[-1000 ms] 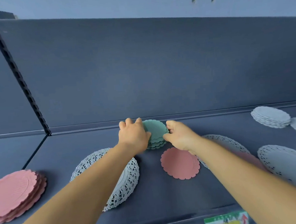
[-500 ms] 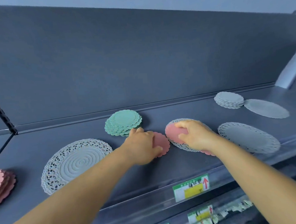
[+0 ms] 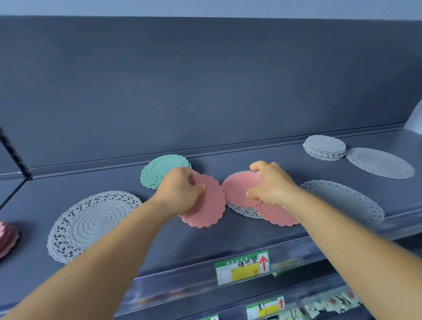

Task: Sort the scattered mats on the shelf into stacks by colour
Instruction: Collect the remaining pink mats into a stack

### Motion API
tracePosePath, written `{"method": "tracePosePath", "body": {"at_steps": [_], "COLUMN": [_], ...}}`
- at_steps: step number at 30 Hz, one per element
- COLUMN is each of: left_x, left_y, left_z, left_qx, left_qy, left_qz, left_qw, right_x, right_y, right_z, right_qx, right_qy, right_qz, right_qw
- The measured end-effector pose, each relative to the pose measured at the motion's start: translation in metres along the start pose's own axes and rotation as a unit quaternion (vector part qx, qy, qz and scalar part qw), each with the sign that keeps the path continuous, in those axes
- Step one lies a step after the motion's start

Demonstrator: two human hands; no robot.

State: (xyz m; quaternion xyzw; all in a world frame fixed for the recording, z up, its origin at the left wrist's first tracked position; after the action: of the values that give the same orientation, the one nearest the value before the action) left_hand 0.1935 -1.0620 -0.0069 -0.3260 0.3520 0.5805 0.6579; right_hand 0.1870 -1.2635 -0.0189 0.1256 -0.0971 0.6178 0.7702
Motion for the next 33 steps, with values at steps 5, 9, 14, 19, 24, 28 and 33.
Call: {"method": "tracePosePath", "body": {"at_steps": [5, 9, 14, 19, 24, 28, 33], "left_x": [-0.017, -0.032, -0.034, -0.028, -0.026, -0.025, -0.023], "left_y": [-0.003, -0.009, -0.016, -0.023, -0.025, -0.023, -0.015], "left_z": [-0.014, -0.038, -0.056, -0.060, -0.060, -0.055, -0.050], "left_qx": [0.000, 0.022, 0.005, -0.015, -0.039, -0.073, -0.116], "left_qy": [0.116, 0.131, 0.122, 0.070, 0.038, 0.062, 0.091], "left_qz": [0.008, -0.001, -0.004, 0.015, 0.017, 0.022, 0.029], "left_qw": [0.993, 0.991, 0.992, 0.997, 0.998, 0.995, 0.989], "right_x": [-0.011, -0.021, -0.038, -0.054, -0.058, -0.063, -0.063], "right_y": [-0.009, -0.004, 0.007, 0.024, 0.018, 0.008, 0.003], "right_z": [0.008, 0.013, 0.022, 0.017, 0.016, 0.024, 0.037], "right_qx": [-0.047, -0.041, -0.026, 0.084, 0.069, 0.018, -0.002], "right_qy": [-0.175, -0.259, -0.183, 0.075, 0.038, 0.014, -0.106], "right_qz": [0.031, 0.059, 0.080, 0.132, 0.117, 0.095, 0.137], "right_qw": [0.983, 0.963, 0.979, 0.985, 0.990, 0.995, 0.985]}}
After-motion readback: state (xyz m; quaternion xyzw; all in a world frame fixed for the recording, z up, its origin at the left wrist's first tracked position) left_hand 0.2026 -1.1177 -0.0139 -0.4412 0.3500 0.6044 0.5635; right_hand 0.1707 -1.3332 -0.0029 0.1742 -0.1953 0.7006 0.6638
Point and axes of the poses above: each hand's wrist, its own y-axis away from the middle knuckle, its own z-axis out of the back of the hand, x = y × z, the point moved 4 cm from there along -y, towards the middle knuckle, and after that the axes turned 15 degrees about y, right-handed, at the moved point
